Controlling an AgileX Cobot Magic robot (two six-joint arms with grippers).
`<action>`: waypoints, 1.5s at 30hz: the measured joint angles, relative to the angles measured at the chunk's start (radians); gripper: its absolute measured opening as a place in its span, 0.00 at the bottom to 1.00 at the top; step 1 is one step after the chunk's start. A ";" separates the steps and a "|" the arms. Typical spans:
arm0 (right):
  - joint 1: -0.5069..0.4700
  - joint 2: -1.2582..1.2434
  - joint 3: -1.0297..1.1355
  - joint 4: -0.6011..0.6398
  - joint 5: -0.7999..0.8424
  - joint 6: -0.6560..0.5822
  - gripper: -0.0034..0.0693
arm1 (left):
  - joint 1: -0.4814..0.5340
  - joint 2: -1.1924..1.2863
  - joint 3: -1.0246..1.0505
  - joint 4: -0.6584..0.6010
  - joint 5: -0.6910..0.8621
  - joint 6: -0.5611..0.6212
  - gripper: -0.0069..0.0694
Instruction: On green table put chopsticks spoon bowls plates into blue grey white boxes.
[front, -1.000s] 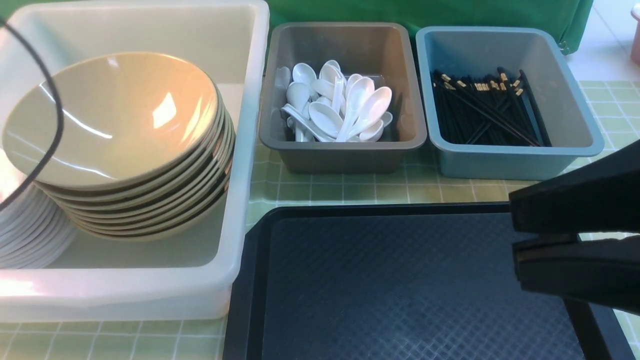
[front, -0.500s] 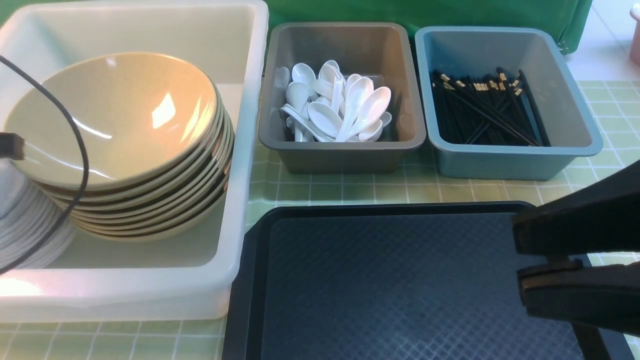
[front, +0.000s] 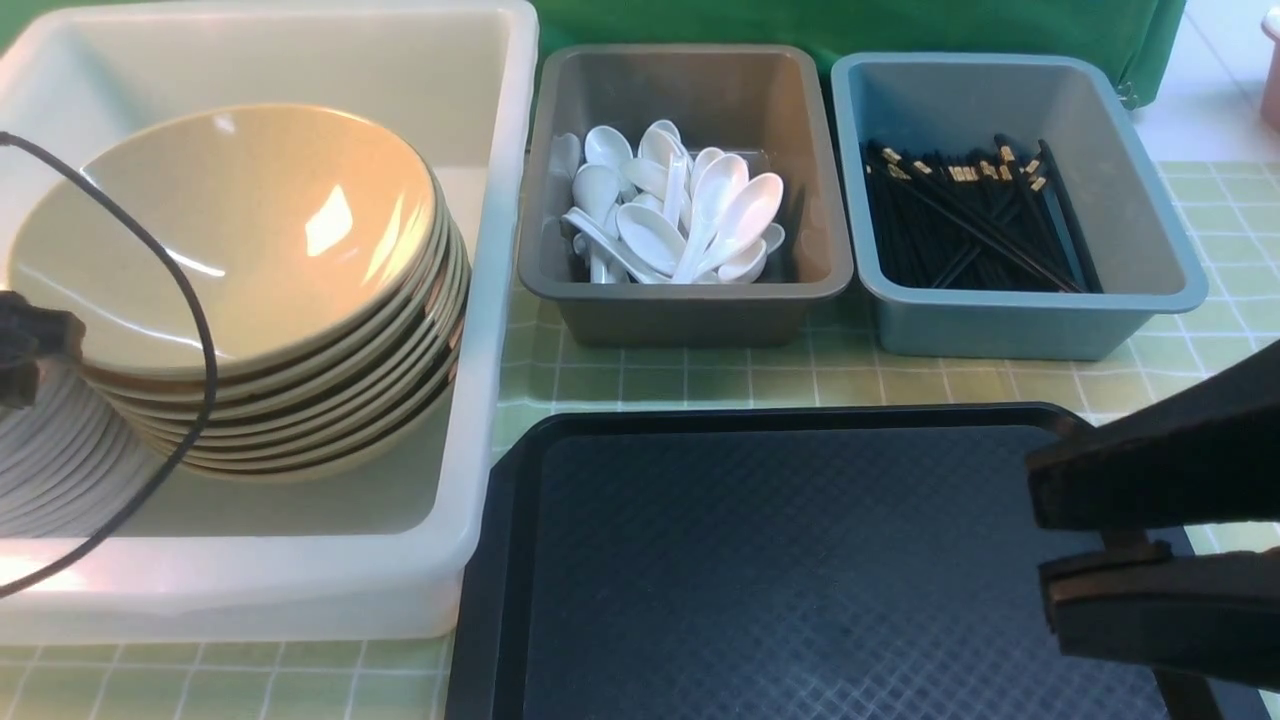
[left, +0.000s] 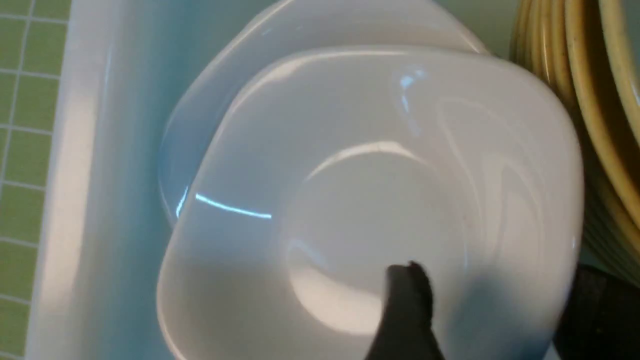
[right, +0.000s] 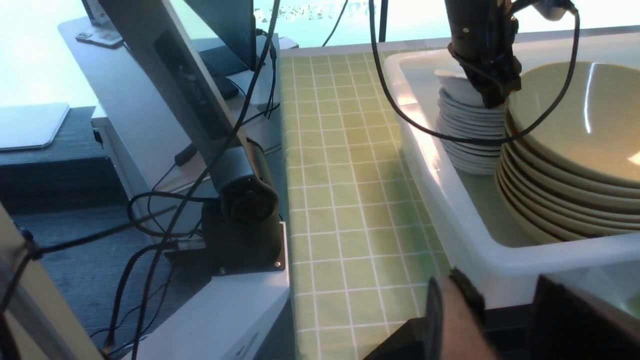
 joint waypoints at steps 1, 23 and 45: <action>0.000 0.000 0.000 0.000 0.000 0.000 0.37 | -0.010 -0.013 0.000 0.007 0.009 -0.002 0.72; 0.000 0.075 0.002 -0.694 -0.226 0.561 0.37 | -0.286 -0.566 0.003 -0.339 0.144 0.100 0.32; 0.000 -0.562 0.563 -1.190 -0.378 1.309 0.08 | -0.534 -1.048 0.313 -0.561 0.217 -0.016 0.09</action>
